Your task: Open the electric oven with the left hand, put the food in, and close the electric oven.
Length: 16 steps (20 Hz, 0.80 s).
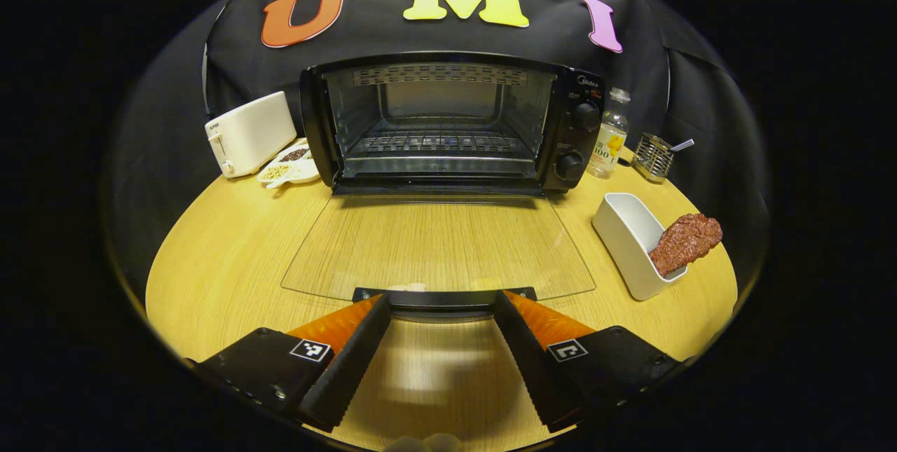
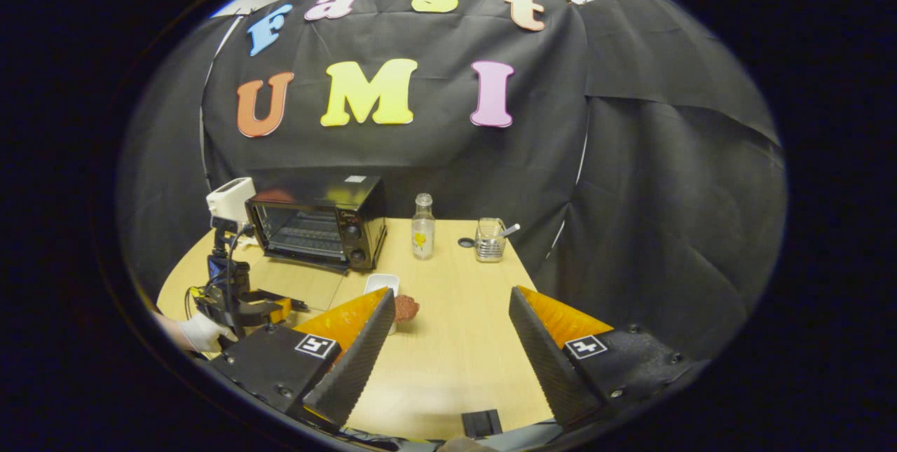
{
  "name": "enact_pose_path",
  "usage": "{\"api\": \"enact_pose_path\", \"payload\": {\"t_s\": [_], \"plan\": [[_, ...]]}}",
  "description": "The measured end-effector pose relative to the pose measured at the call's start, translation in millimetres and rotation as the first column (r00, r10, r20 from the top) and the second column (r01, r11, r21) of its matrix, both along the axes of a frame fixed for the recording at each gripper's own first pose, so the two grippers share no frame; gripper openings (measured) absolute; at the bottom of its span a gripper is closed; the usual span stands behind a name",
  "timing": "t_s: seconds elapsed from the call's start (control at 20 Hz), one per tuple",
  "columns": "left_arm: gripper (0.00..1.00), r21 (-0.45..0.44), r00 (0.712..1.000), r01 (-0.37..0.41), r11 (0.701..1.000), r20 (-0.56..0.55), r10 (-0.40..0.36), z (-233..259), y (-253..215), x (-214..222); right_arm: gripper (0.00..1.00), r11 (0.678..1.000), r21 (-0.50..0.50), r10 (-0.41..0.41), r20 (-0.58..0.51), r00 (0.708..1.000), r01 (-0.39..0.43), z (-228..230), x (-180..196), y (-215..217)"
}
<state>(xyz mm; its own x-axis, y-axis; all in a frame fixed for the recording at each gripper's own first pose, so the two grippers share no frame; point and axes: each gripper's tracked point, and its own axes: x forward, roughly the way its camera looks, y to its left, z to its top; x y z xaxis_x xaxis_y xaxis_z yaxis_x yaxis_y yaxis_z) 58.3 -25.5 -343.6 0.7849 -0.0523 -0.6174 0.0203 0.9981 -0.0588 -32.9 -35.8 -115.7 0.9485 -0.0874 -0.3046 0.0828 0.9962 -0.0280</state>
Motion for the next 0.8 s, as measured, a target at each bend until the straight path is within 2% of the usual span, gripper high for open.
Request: {"api": "enact_pose_path", "payload": {"t_s": [0.4, 0.6, 0.65, 0.8], "plan": [[0.98, 0.017, 0.996, 0.013, 1.000, 0.091, -0.014, 29.0, 7.8, -6.0, 1.00, 1.000, 0.016, 0.014, -0.005, 1.000, -0.014, -9.9, 2.9, 4.9], [1.00, 0.048, 0.984, 0.024, 0.999, 0.176, -0.032, 71.5, 19.5, -26.4, 1.00, 0.999, 0.023, 0.038, -0.022, 0.999, -0.037, -20.1, 16.1, 6.9], [0.97, 0.047, 0.978, 0.028, 0.999, 0.203, -0.037, 85.6, 20.3, -31.8, 1.00, 0.999, 0.018, 0.042, -0.030, 0.999, -0.042, -24.8, 20.7, 5.8], [0.98, 0.052, 0.959, 0.041, 0.998, 0.277, -0.054, 130.4, 24.2, -50.6, 1.00, 0.997, 0.027, 0.073, -0.056, 0.996, -0.072, -39.7, 41.5, 6.1]]}}
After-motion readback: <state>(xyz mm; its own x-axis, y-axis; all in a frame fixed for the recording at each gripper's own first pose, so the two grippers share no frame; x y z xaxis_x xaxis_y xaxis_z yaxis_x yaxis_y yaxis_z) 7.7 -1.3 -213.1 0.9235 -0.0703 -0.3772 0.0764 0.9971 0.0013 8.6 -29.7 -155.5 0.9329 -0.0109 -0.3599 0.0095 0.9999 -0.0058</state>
